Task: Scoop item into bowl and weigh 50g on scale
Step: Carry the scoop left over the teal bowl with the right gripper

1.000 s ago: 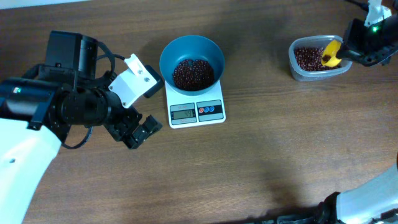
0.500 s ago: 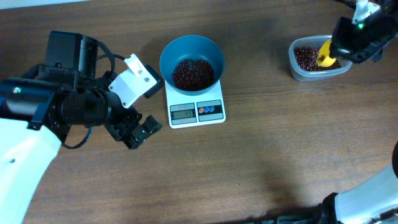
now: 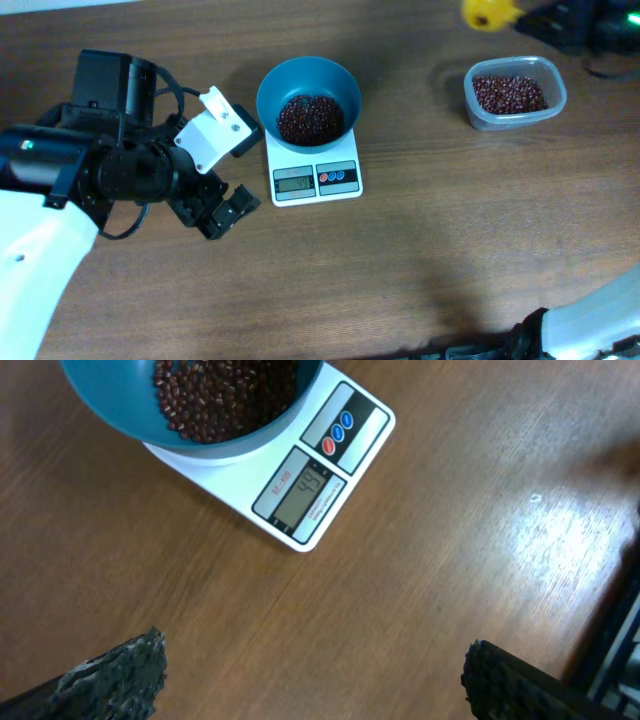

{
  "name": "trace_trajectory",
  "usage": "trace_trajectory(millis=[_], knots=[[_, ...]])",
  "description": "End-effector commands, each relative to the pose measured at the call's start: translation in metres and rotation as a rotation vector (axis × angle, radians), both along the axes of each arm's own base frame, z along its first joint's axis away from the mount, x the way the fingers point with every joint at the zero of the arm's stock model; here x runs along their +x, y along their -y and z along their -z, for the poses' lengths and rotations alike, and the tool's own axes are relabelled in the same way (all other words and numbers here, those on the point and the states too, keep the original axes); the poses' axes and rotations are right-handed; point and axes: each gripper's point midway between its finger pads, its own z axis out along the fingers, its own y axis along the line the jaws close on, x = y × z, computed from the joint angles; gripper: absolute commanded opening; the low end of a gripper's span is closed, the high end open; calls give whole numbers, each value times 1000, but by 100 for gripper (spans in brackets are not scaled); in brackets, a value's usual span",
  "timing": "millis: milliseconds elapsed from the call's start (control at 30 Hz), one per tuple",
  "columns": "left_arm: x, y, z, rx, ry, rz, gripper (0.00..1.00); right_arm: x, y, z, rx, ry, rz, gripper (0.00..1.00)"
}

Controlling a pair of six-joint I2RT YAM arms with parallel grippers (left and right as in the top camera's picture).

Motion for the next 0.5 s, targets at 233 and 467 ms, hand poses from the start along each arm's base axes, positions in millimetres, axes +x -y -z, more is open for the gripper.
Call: trace_trajectory(millis=[233,467], knots=[[-1,1,1,-8,-13,-4,99,3,-171,-4,-233,172,-349,4],[-1,1,1,-8,-13,-4,99,-12,-177,19,-466,89,-318,4]])
